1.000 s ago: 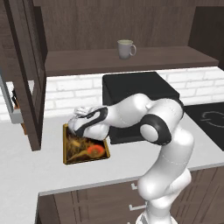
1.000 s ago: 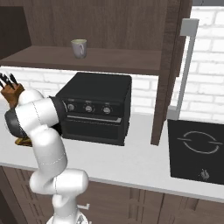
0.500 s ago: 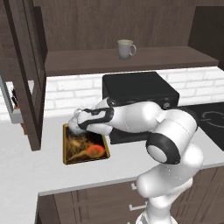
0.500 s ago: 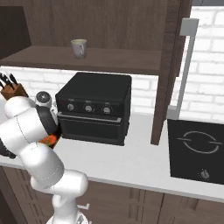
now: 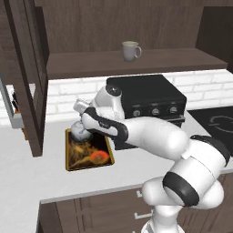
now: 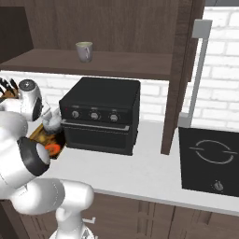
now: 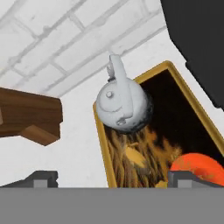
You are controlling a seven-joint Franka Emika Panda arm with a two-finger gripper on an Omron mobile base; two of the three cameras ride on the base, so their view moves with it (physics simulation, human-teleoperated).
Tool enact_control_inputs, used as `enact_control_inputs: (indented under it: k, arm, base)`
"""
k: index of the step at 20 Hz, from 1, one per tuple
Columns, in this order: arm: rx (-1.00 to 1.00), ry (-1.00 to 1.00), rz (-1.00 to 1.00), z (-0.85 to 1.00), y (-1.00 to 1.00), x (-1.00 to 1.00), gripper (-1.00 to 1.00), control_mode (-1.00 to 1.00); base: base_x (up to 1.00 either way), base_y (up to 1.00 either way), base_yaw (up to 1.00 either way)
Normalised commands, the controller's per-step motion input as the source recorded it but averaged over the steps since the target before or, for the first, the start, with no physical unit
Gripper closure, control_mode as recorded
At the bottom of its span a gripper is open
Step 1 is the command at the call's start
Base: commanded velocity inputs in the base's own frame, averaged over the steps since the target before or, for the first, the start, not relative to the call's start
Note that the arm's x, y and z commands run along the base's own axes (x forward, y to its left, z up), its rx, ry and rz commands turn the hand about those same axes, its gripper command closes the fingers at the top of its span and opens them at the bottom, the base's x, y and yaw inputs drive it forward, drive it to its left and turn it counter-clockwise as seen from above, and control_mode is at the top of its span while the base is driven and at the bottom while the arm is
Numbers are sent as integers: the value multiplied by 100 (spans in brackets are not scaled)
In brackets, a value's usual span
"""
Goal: Pick the kettle from the counter and place it on the tray. Then pick the mug from the cabinet and place it on the tray. Then close the cabinet doors.
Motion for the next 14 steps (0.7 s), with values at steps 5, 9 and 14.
enact_control_inputs:
  k: [5, 9, 14]
  arm:
    - [-5, 0, -3, 75, -2, -69, -100, -100]
    - [-10, 0, 1, 46, -22, -78, -100, -100]
    - [-9, 2, 1, 53, -67, -46, -100, -100]
  base:
    - [0, 0, 0]
    - [0, 0, 0]
    - [0, 0, 0]
